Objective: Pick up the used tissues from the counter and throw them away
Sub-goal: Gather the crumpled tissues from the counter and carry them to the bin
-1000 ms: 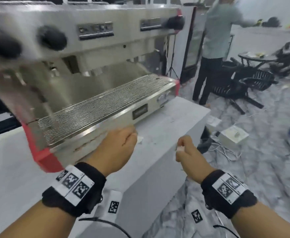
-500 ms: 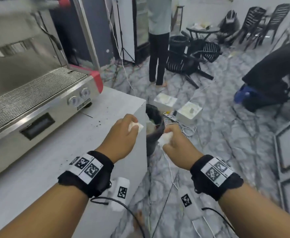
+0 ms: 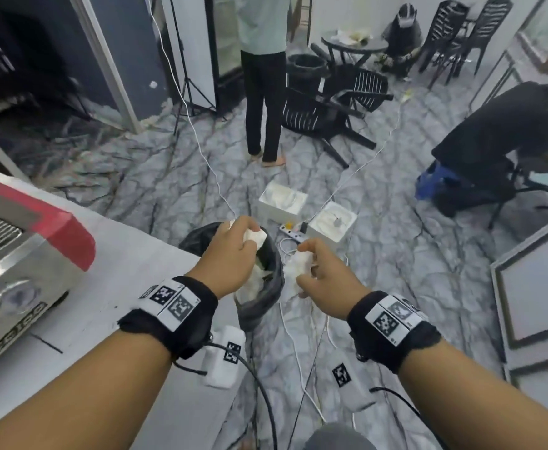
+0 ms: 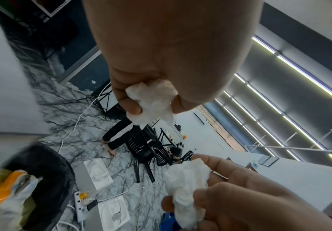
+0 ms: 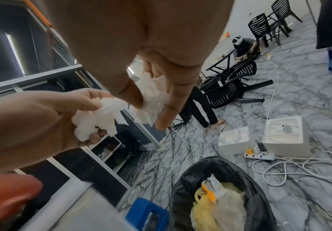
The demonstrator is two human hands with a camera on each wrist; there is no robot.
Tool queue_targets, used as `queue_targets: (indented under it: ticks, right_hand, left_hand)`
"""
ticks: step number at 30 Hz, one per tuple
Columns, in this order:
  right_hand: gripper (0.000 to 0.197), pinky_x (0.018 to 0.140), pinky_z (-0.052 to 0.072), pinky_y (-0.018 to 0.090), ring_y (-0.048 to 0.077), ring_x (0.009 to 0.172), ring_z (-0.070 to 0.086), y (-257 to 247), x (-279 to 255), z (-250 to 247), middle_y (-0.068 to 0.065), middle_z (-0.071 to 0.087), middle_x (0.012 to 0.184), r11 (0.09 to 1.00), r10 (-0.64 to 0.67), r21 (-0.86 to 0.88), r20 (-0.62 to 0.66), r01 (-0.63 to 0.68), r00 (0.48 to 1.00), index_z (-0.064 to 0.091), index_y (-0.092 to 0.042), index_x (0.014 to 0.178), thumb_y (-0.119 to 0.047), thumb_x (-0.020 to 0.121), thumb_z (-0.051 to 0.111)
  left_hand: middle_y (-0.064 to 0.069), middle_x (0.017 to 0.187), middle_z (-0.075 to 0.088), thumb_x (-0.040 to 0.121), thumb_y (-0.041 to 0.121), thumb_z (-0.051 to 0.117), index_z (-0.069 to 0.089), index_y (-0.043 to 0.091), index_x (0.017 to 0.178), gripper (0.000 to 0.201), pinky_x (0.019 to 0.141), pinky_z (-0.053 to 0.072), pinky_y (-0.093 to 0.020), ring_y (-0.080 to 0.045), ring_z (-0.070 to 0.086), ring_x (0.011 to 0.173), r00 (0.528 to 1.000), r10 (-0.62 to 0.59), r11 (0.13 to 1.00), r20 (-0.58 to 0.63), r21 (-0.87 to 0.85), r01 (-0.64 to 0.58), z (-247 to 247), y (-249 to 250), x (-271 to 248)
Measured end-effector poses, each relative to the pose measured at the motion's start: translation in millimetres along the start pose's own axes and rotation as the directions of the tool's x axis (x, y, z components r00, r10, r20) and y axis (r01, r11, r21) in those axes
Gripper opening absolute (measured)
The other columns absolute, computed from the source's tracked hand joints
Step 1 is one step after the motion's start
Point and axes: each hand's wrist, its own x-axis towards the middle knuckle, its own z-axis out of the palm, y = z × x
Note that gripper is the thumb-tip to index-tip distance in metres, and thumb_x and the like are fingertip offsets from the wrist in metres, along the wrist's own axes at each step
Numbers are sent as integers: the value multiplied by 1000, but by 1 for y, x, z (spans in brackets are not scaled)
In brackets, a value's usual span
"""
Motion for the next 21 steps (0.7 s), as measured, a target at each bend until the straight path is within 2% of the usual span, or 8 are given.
queue_targets:
  ticks: [2,4,7,9,11,14,16,21]
  right_hand:
    - [45,79,57,48,20,89,62,4,38,-11,-11,52,105,1000,-9,15,23,9,1000,40,-34,119,-21,81,58]
    - [47,82,56,48,17,97,59,12,82,-21,-20,46,104,1000,-15,24,49,14,999,40,-30,124,-15,84,60]
    - [46,83,56,47,8,89,54,31,158,-32,-27,42,99,999,-32,23,111,30,993,42,-24,126,-8,87,61]
    - [49,87,56,45,5,88,53,46,209,-34,-25,43,104,999,-44,16,160,41,986,42,-24,128,-8,86,63]
    - [54,95,52,40,4,96,52,64,259,-34,-15,45,115,999,-50,8,222,50,974,41,-23,132,-9,85,65]
    - [59,101,47,33,10,110,51,89,313,-33,-9,47,119,1000,0,15,339,-5,941,40,-19,135,-7,84,66]
    - [60,99,49,36,14,115,54,106,339,-28,-6,52,124,1000,27,-10,426,-25,904,45,-21,134,-11,80,68]
    - [53,85,47,26,17,106,59,151,388,7,-4,54,116,995,91,-88,566,-50,819,52,-21,129,-6,80,70]
  left_hand:
    - [-6,121,44,93,19,36,45,30,115,26,59,36,-21,-12,51,79,1000,-15,1000,-17,6,15,2,0,35]
    - [-5,122,44,94,20,38,44,32,115,25,57,37,-21,-15,54,74,998,-47,999,-40,-9,47,6,0,71]
    - [-3,123,44,93,22,44,45,33,110,20,53,35,-20,-13,53,65,991,-95,995,-99,-21,94,18,-8,129]
    - [-1,122,45,93,22,47,45,33,110,20,53,32,-18,-11,50,65,976,-151,988,-154,-34,148,31,-16,166]
    - [-5,119,48,92,21,49,45,34,111,23,55,33,-20,-17,50,72,949,-233,972,-210,-79,222,45,-26,200]
    - [-9,121,54,89,21,57,43,34,120,37,73,44,-34,-28,55,96,886,-387,921,-254,-145,361,67,-43,232]
    - [-6,120,57,86,21,63,43,30,123,44,83,44,-36,-26,54,106,831,-484,874,-273,-200,443,81,-60,240]
    - [5,101,56,78,27,72,52,24,116,43,78,38,-25,-15,50,91,662,-689,724,-293,-308,617,123,-113,247]
